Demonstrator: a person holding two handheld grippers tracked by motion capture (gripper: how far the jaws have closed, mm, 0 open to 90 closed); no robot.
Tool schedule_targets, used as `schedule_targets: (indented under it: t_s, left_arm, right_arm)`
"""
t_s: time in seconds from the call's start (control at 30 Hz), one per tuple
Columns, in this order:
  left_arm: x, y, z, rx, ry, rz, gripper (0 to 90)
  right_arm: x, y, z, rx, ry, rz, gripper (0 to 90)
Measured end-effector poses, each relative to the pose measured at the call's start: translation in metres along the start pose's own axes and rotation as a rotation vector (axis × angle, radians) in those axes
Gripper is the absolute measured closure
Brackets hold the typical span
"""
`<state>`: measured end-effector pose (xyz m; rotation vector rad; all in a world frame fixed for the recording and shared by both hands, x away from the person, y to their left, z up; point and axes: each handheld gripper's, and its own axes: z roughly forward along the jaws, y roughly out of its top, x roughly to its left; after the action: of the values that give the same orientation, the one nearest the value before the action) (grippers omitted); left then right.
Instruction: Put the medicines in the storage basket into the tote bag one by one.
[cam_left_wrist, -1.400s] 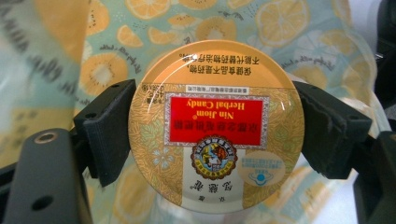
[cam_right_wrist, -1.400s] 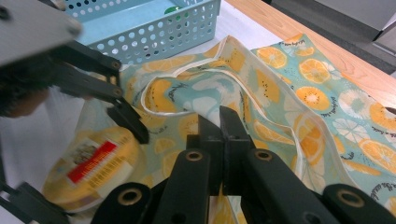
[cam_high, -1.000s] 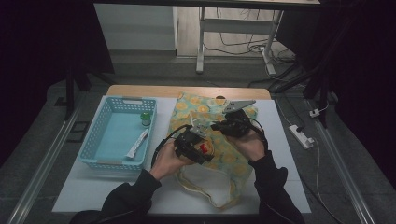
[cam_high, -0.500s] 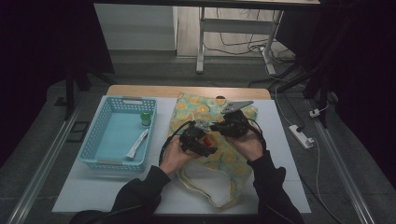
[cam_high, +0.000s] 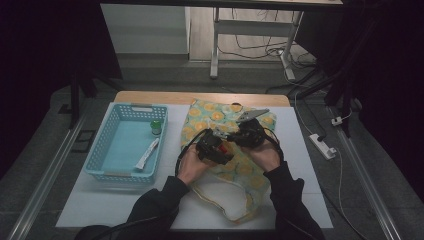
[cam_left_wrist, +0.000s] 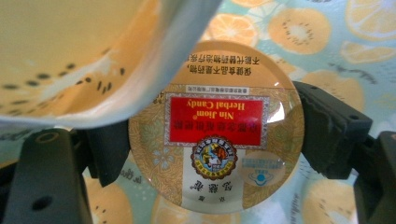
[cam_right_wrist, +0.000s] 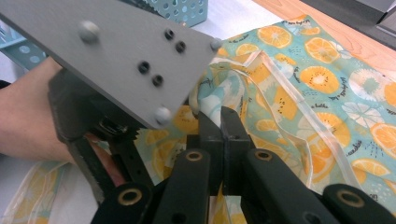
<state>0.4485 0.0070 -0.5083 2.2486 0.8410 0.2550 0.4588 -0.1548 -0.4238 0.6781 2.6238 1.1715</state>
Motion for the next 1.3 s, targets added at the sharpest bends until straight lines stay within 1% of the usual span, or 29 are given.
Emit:
schedule_targets:
  t_s: [0.17,0.27,0.4,0.5,0.63,0.67,0.8,0.9,1.07,1.17,1.27,1.3]
  left_arm:
    - [0.001,-0.003,0.007,-0.001,0.029,-0.009,20.0]
    - [0.0,-0.003,0.008,-0.008,0.049,-0.004,19.0]
    - [-0.002,-0.003,0.005,-0.015,0.037,0.0,11.8]
    - [-0.003,-0.003,0.0,-0.016,0.013,-0.003,9.6]
    - [-0.003,-0.004,-0.007,-0.022,-0.025,-0.021,7.5]
    - [-0.003,-0.005,-0.01,-0.024,-0.033,-0.017,7.1]
    - [-0.005,-0.005,-0.019,-0.037,-0.069,-0.035,5.0]
    - [-0.007,-0.006,-0.027,-0.034,-0.09,-0.041,3.9]
    - [-0.011,-0.01,-0.038,-0.055,-0.16,-0.059,2.2]
    - [-0.015,-0.01,-0.045,-0.057,-0.192,-0.046,1.1]
    - [-0.02,-0.011,-0.051,-0.051,-0.205,-0.014,0.0]
    - [-0.021,-0.012,-0.053,-0.048,-0.208,-0.009,0.0]
  right_arm:
    - [0.0,-0.001,0.001,0.005,-0.003,-0.002,89.0]
    - [-0.001,-0.001,0.002,0.006,-0.005,-0.003,89.0]
    - [-0.001,-0.001,0.001,0.005,-0.004,-0.001,89.0]
    - [-0.002,-0.001,0.0,0.002,-0.005,-0.003,89.0]
    - [-0.002,-0.001,0.0,0.002,-0.005,-0.002,89.0]
    - [-0.002,-0.001,0.0,0.002,-0.005,-0.003,89.0]
    - [-0.001,-0.001,0.0,0.003,-0.004,-0.002,89.0]
    - [-0.001,-0.001,-0.001,0.002,-0.004,-0.002,89.0]
    - [-0.001,-0.001,-0.001,0.002,-0.003,-0.013,89.0]
    - [0.0,-0.001,-0.001,0.003,-0.001,-0.02,88.9]
    - [0.001,-0.001,0.0,0.005,0.001,-0.032,88.9]
    - [0.001,-0.001,0.0,0.006,0.001,-0.033,88.9]
